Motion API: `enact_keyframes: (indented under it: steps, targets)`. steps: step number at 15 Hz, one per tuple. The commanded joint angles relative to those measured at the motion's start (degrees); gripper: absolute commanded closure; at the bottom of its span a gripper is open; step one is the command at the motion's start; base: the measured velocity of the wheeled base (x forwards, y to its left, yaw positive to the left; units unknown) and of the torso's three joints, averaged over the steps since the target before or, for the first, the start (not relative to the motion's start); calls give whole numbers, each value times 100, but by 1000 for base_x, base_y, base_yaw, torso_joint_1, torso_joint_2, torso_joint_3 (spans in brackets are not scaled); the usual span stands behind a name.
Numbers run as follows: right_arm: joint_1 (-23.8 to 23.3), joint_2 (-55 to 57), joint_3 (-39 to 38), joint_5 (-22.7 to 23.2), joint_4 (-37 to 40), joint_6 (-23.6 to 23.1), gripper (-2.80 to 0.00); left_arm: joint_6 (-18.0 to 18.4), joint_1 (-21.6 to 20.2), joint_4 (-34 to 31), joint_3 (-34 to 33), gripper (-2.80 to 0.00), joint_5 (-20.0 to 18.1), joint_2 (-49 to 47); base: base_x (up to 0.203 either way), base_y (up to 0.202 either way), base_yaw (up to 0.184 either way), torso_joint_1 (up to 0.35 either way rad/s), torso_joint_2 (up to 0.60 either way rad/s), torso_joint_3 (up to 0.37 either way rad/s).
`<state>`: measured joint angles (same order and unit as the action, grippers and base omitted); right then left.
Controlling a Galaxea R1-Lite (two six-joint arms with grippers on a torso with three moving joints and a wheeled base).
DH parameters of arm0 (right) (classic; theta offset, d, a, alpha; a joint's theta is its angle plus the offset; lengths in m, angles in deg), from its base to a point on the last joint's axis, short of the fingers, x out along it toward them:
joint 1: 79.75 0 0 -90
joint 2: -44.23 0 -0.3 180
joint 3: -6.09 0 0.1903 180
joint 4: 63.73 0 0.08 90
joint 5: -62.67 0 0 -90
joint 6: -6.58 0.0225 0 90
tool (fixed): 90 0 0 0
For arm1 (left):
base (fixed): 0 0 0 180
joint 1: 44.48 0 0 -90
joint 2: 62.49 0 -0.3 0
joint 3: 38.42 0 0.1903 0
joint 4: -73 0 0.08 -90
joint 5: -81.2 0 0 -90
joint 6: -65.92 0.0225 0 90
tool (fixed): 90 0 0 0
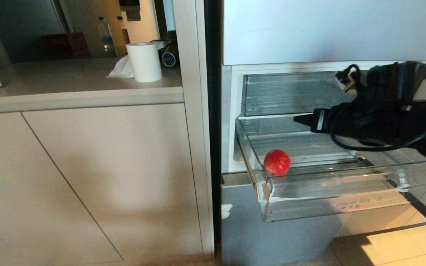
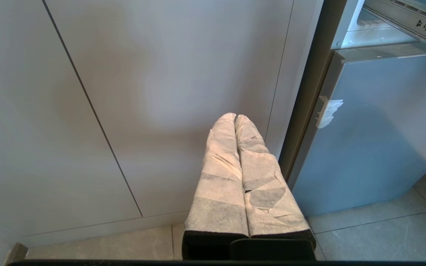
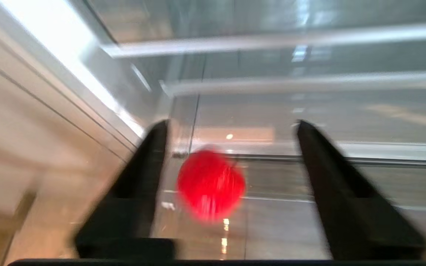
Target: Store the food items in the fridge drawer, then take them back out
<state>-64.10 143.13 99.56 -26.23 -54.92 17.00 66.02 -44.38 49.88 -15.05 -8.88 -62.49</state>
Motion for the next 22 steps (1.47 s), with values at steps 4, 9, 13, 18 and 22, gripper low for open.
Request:
enact_keyframes:
  steps: [4, 9, 13, 18, 22]
  targets:
    - [-80, -3913, -2264, -486, 190, -157, 0, -1, -1, 2, -9, 0, -1, 0, 0, 0, 0, 0, 0, 0]
    - [-784, -7063, -5176, -637, 620, -619, 0, -1, -1, 2, -9, 0, -1, 0, 0, 0, 0, 0, 0, 0]
    - [-1211, -8357, -6859, -413, 823, -1239, 0, -1, -1, 2, -9, 0, -1, 0, 0, 0, 0, 0, 0, 0]
    - [-1495, -9337, -6969, -5, 1612, -1503, 0, -1, -1, 2, -9, 0, -1, 0, 0, 0, 0, 0, 0, 0]
    - [-1583, -9890, -7009, -83, 1517, -1536, 0, -1, -1, 2, -9, 0, -1, 0, 0, 0, 0, 0, 0, 0]
